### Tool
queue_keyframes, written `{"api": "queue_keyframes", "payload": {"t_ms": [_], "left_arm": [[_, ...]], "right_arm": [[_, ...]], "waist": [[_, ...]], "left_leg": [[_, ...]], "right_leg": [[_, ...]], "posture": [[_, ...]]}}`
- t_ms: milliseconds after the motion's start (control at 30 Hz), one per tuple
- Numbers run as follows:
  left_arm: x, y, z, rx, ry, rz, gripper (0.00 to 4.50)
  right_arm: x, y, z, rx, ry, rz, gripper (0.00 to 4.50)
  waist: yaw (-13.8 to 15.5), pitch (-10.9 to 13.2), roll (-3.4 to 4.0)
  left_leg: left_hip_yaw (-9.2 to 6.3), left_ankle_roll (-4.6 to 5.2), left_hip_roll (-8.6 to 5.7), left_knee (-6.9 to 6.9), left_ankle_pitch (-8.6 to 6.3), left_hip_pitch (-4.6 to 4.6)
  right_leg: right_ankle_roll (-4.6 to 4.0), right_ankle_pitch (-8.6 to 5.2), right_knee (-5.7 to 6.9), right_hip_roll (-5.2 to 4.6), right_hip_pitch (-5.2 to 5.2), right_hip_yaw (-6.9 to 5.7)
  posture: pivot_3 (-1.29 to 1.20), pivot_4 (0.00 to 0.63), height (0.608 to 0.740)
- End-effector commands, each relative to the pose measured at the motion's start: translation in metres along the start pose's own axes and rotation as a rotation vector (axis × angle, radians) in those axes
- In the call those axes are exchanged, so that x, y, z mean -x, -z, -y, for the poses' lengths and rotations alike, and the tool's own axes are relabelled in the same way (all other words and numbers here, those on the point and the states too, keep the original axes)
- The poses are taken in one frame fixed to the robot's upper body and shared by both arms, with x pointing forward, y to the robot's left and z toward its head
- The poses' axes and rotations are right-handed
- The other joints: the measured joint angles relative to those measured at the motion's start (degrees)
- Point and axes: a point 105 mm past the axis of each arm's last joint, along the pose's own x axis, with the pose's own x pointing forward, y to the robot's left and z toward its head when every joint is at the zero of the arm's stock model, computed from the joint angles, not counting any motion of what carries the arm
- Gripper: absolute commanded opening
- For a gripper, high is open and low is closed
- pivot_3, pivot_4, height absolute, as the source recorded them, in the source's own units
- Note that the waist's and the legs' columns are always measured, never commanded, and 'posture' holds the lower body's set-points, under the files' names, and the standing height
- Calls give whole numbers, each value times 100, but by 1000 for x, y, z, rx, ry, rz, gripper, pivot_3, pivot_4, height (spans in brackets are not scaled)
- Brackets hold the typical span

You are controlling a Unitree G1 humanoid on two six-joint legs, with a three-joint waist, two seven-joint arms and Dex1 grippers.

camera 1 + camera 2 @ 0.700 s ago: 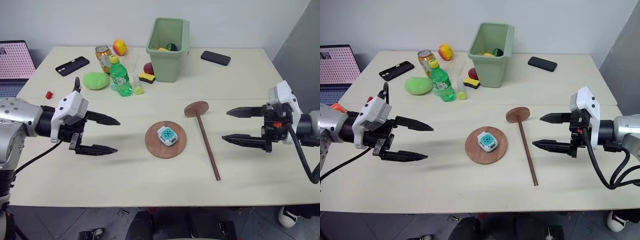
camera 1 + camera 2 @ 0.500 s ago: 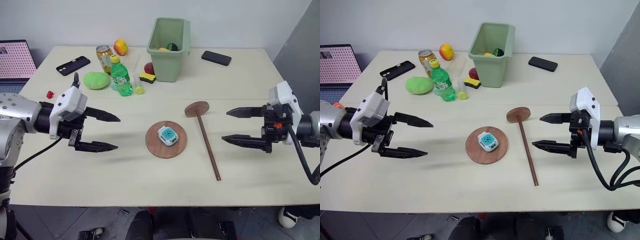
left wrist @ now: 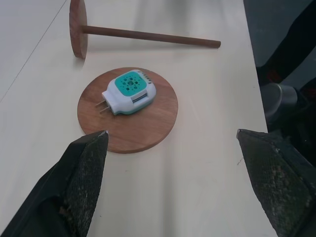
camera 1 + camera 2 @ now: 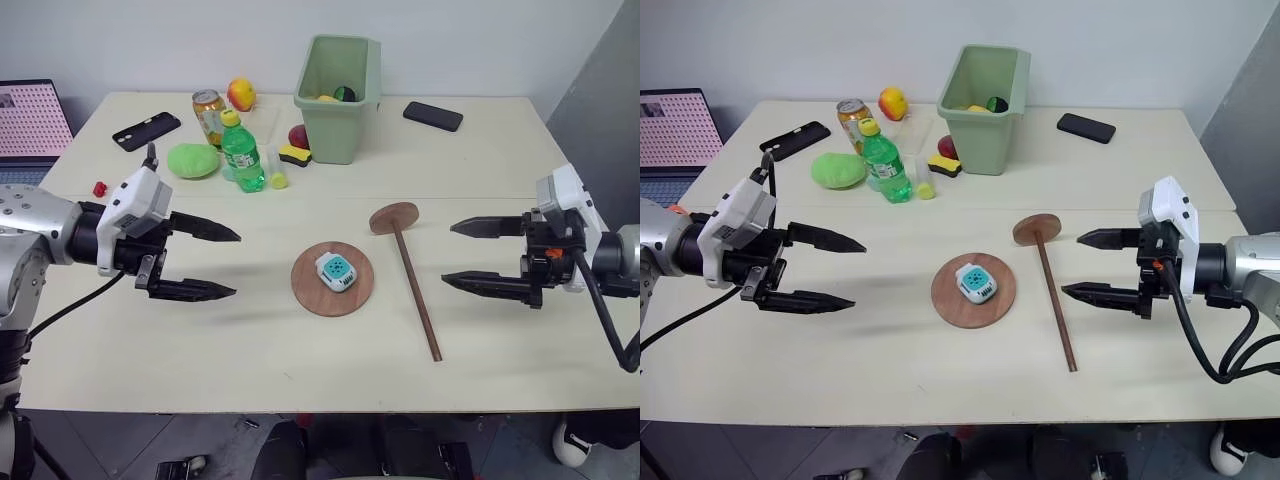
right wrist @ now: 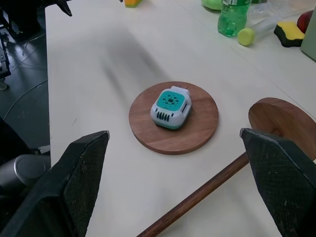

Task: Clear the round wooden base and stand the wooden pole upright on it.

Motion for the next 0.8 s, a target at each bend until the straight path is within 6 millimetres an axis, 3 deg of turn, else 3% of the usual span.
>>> {"api": "queue_keyframes", "payload": {"t_ms": [33, 367, 600, 800], "left_arm": [[3, -4, 1, -35, -14, -15, 4351], [-10, -6, -3, -71, -6, 8, 4351], [-59, -1, -14, -179, 104, 2, 4351], [-112, -9, -44, -280, 205, 26, 4351]], "right_arm": [[3, -11, -2, 45, 8, 25, 4466], [2, -12, -6, 46, -1, 31, 4466], [-3, -16, -8, 61, -24, 42, 4466], [-8, -23, -11, 91, -56, 55, 4466]], "waist": [[-1, 0, 0], [-8, 0, 0], [4, 0, 0], [53, -1, -2]], "left_leg": [[0, 0, 0, 0, 0, 0], [-10, 0, -6, 4, 0, -2], [-20, 0, -17, 36, 1, -9], [-33, 2, -27, 77, 0, -14]], "right_leg": [[0, 0, 0, 0, 0, 0], [0, 0, 1, -5, 3, -7], [0, 0, 9, -11, 12, -15], [1, 0, 44, -11, 16, -25]], "posture": [[0, 150, 740], [0, 150, 740], [0, 150, 740], [0, 150, 740]]}}
